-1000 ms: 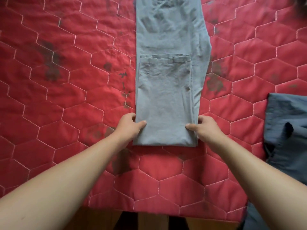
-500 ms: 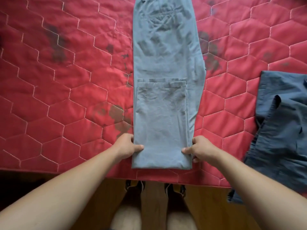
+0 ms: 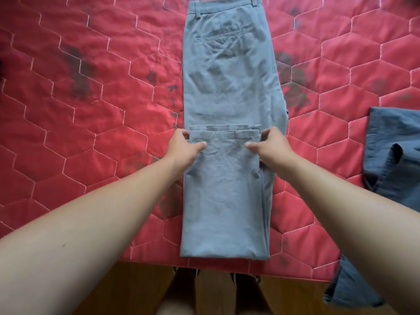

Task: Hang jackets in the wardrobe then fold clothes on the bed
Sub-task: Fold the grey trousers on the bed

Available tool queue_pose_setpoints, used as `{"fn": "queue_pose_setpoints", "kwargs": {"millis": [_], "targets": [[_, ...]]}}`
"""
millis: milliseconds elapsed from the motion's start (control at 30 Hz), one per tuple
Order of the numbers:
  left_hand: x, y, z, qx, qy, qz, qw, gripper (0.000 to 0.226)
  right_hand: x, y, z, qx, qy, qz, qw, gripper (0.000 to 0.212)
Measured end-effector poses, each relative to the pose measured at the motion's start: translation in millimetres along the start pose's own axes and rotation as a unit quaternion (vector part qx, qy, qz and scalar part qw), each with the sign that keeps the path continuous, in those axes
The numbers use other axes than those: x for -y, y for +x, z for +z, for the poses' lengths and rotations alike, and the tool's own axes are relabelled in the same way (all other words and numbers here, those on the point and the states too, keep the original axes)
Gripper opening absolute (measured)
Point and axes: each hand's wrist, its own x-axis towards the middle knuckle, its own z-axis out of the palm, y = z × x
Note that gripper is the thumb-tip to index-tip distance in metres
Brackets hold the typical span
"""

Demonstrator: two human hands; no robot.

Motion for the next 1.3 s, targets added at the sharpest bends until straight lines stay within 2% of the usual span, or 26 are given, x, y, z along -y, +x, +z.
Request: {"fn": "queue_pose_setpoints", "kwargs": {"millis": [67, 167, 233, 300, 400, 500, 567, 600, 700, 800, 900, 1000, 1067, 1167, 1300], "targets": [[1, 6, -1, 0.012, -0.056, -0.03, 0.998, 0.035, 1, 7, 2, 0.0, 0.027, 0.017, 0.999, 0.043], [5, 6, -6, 0.05, -0.053, -0.033, 0.997, 0.012, 3, 10, 0, -0.001, 0.01, 0.026, 1.0, 0.02], [7, 4, -11, 0.072, -0.067, -0.027, 0.995, 0.015, 4, 11, 0, -0.032, -0.027, 0.011, 0.999, 0.025], [9, 5, -15, 0.088, -0.07, -0.03, 0.993, 0.018, 8, 8, 5, -0.038, 0.008, 0.018, 0.999, 0.032], [13, 4, -16, 0.109, -0.083, -0.044, 0.99, 0.015, 7, 6, 4, -0.005, 0.086, 0.066, 0.994, 0.048], [11, 0, -16, 0.105, -0.09, -0.057, 0.989, 0.013, 7, 10, -6, 0.066, 0.048, 0.054, 0.995, 0.017], [3, 0, -20, 0.109, -0.085, -0.053, 0.989, 0.012, 17, 10, -13, 0.094, 0.058, 0.06, 0.992, 0.021], [-6, 3, -23, 0.11, -0.079, -0.042, 0.99, 0.012, 26, 10, -17, 0.106, 0.073, 0.054, 0.99, 0.022], [-58, 36, -35, 0.09, -0.077, 0.019, 0.993, 0.012, 78, 34, -35, 0.102, 0.128, 0.0, 0.987, 0.005], [-138, 102, -52, 0.074, -0.123, 0.062, 0.988, 0.01, 154, 87, -65, 0.065, 0.185, -0.051, 0.979, 0.012], [-170, 146, -64, 0.116, -0.172, -0.014, 0.978, 0.007, 190, 121, -81, 0.095, 0.161, -0.01, 0.982, 0.018], [-142, 142, -56, 0.151, -0.129, -0.064, 0.978, 0.014, 160, 123, -70, 0.137, 0.144, 0.067, 0.978, 0.019], [-113, 127, -44, 0.12, -0.171, -0.085, 0.974, 0.023, 125, 115, -54, 0.129, 0.179, 0.095, 0.971, 0.018], [-71, 92, -35, 0.112, -0.201, -0.12, 0.966, 0.021, 83, 86, -39, 0.126, 0.211, 0.138, 0.96, 0.026], [-24, 44, -37, 0.191, -0.177, -0.186, 0.947, 0.022, 33, 41, -32, 0.201, 0.178, 0.215, 0.939, 0.035]]}}
